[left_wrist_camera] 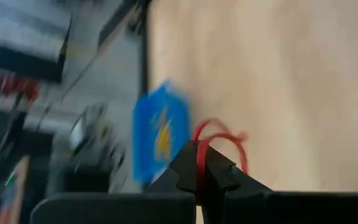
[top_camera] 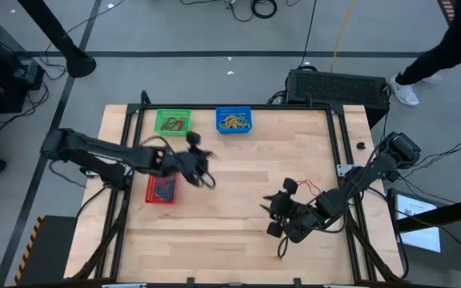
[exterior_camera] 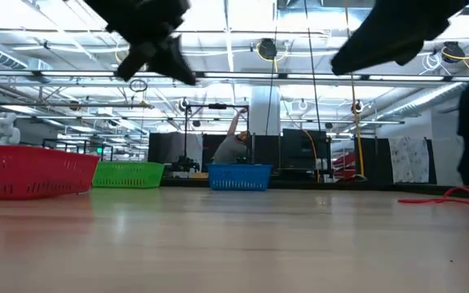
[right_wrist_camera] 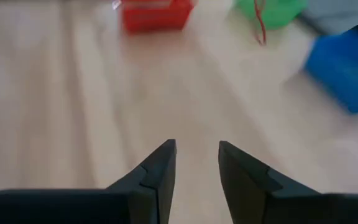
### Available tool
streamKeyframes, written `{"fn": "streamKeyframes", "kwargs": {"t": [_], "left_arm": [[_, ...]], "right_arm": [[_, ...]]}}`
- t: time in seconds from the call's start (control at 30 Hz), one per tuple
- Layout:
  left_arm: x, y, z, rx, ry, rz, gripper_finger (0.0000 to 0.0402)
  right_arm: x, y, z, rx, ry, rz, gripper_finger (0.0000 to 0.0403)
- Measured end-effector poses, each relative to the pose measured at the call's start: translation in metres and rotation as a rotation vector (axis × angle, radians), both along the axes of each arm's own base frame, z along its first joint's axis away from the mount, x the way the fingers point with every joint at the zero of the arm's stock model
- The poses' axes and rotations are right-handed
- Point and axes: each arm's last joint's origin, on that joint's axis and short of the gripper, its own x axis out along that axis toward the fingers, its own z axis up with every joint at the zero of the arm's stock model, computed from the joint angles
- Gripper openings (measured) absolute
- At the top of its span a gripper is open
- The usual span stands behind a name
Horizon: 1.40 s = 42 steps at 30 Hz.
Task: Sort rubber bands into baskets
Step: Put the red rubber band into the green bin
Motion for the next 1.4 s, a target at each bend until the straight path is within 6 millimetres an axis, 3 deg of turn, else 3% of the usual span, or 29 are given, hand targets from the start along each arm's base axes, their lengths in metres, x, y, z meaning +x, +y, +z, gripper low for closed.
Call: {"fn": "streamKeyframes", "kwargs": {"t": [0.13,0.3,0.53,0.8,0.93,1.13,1.4], "left_arm": [[-0.029,0.032,0.014,0.068,0.059,0.195,0.0000],[-0.059,0.070,0.017,0.045,0.151,0.412,0.0000],[-0.076,0.125,0.008,0.023,0.204,0.640,0.0000],[-0.092,0.181,-0.019,-0.104,0.301,0.774,0.0000],[-0.093,0.193,-0.034,-0.167,0.346,0.791,0.0008],[-0.090,0.196,-0.041,-0.181,0.374,0.790,0.0039],[-0.091,0.193,-0.044,-0.229,0.397,0.756,0.0122]], "right_arm": [[0.000,-0.004,0.002,-0.110,-0.056,-0.082,0.0114],[0.001,-0.005,0.002,-0.111,-0.050,-0.082,0.0114],[-0.001,-0.005,-0.005,-0.123,0.011,-0.061,0.0114],[-0.001,-0.005,-0.010,-0.121,0.027,-0.069,0.0114],[-0.001,-0.005,-0.010,-0.105,0.036,-0.058,0.0114],[-0.001,-0.005,-0.010,-0.109,0.044,-0.056,0.0114],[-0.006,-0.009,-0.013,-0.062,0.115,-0.057,0.0114]]}}
